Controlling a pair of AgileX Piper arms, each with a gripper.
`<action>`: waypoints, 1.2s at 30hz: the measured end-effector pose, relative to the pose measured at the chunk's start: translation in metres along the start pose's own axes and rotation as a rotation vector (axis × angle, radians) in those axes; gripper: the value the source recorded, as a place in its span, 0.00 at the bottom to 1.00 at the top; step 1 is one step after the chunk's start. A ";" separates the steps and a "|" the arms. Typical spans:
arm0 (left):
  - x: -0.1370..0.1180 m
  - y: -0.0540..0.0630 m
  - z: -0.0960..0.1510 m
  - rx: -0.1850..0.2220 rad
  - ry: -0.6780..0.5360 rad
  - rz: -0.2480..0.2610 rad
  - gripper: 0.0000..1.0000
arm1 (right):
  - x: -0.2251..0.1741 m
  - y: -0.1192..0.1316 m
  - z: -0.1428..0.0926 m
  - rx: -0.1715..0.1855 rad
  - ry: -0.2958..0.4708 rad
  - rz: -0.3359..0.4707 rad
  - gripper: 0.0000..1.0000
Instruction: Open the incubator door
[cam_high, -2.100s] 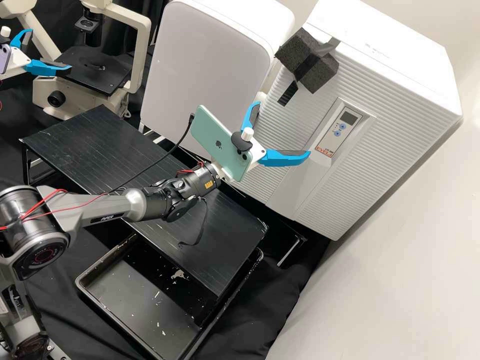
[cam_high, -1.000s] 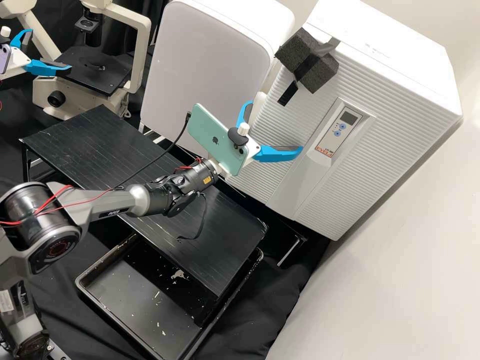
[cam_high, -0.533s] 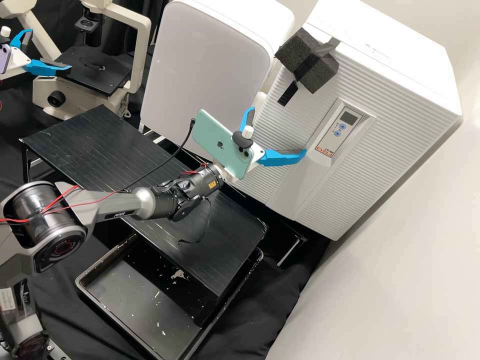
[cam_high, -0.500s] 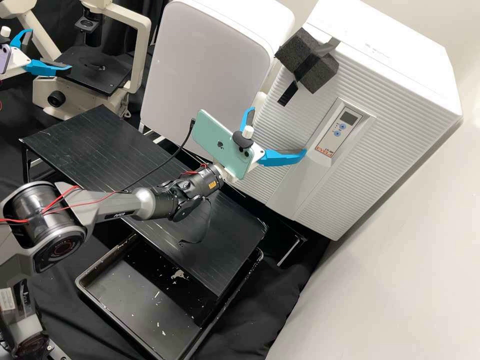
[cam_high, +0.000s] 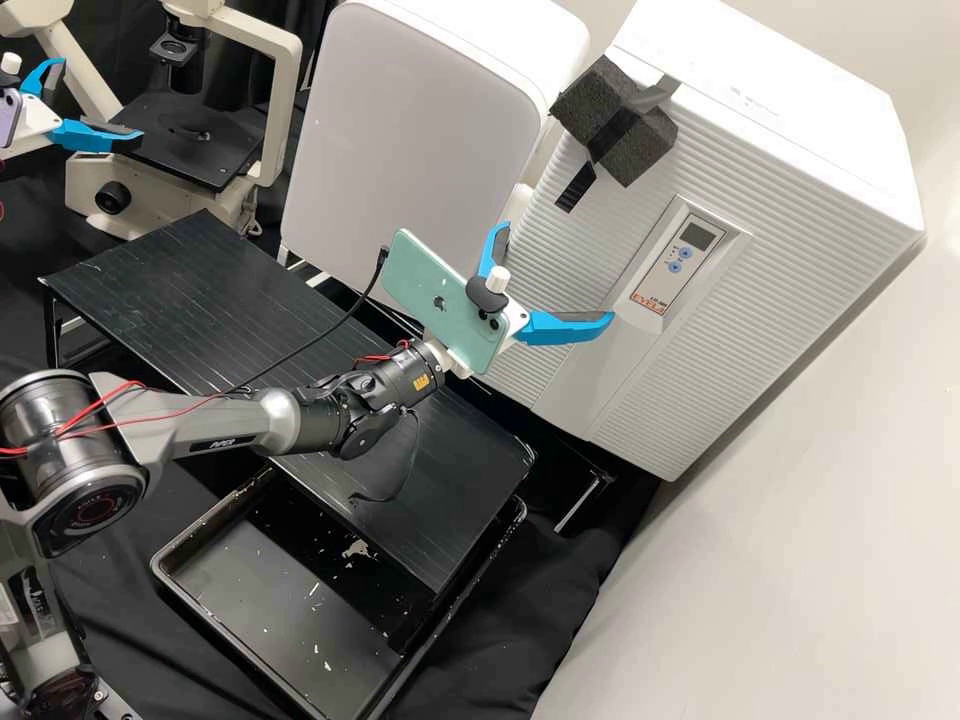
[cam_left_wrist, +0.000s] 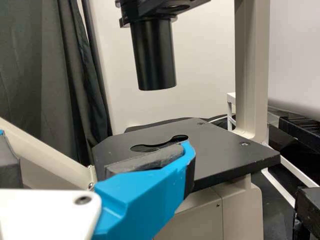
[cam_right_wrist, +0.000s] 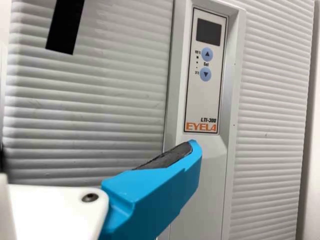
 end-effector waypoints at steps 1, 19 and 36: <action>0.000 0.000 0.000 0.000 0.000 0.000 1.00 | 0.000 0.001 -0.001 0.001 0.002 0.002 0.00; 0.000 0.000 0.000 0.000 0.000 0.000 1.00 | -0.002 -0.002 -0.007 0.002 0.022 -0.027 0.00; 0.000 0.000 0.000 0.000 0.000 0.000 1.00 | -0.008 -0.003 -0.018 0.023 0.016 -0.049 0.00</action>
